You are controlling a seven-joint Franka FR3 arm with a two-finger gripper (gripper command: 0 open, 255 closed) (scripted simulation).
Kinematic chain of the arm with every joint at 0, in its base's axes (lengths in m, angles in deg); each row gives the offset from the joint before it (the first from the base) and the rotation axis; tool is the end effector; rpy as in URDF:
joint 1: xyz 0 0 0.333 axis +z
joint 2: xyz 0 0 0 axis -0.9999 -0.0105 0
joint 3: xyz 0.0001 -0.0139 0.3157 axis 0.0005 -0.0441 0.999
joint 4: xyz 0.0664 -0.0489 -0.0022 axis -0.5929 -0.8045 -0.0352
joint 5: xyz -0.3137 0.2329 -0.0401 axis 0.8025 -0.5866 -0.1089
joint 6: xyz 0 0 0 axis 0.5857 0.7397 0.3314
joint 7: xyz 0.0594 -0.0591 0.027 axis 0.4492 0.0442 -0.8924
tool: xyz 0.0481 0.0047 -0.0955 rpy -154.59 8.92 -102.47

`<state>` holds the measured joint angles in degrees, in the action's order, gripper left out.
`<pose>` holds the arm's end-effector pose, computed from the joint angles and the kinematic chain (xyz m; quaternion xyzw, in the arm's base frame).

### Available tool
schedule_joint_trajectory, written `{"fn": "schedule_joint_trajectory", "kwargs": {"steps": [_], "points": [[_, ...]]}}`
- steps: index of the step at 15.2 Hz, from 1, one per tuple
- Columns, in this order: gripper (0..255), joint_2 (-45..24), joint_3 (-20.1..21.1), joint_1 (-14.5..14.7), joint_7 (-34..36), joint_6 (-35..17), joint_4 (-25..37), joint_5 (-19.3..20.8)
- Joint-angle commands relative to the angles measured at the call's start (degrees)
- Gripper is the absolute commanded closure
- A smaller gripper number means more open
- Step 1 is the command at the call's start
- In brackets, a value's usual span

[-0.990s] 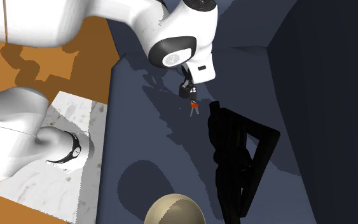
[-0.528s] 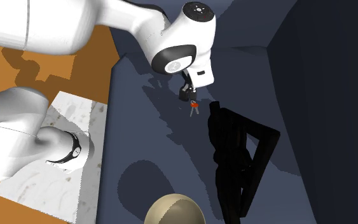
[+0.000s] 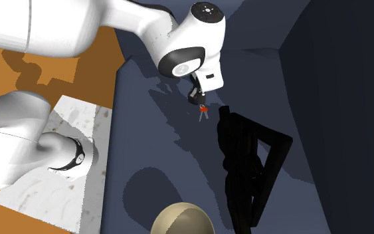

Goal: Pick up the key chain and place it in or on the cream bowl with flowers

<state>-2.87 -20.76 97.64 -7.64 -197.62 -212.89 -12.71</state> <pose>0.4103 0.3468 0.3391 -0.9948 0.1013 -0.0103 0.0035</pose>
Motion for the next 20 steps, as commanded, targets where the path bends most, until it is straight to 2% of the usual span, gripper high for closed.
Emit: {"fn": "schedule_joint_trajectory", "kwargs": {"steps": [1, 6, 20], "points": [[255, 0.0, 0.0, 0.0, 0.0, 0.0, 0.0, 0.0], [255, 0.0, 0.0, 0.0, 0.0, 0.0, 0.0, 0.0], [255, 6.5, 0.1, -0.5, -3.5, 10.3, 4.9, -4.8]]}}
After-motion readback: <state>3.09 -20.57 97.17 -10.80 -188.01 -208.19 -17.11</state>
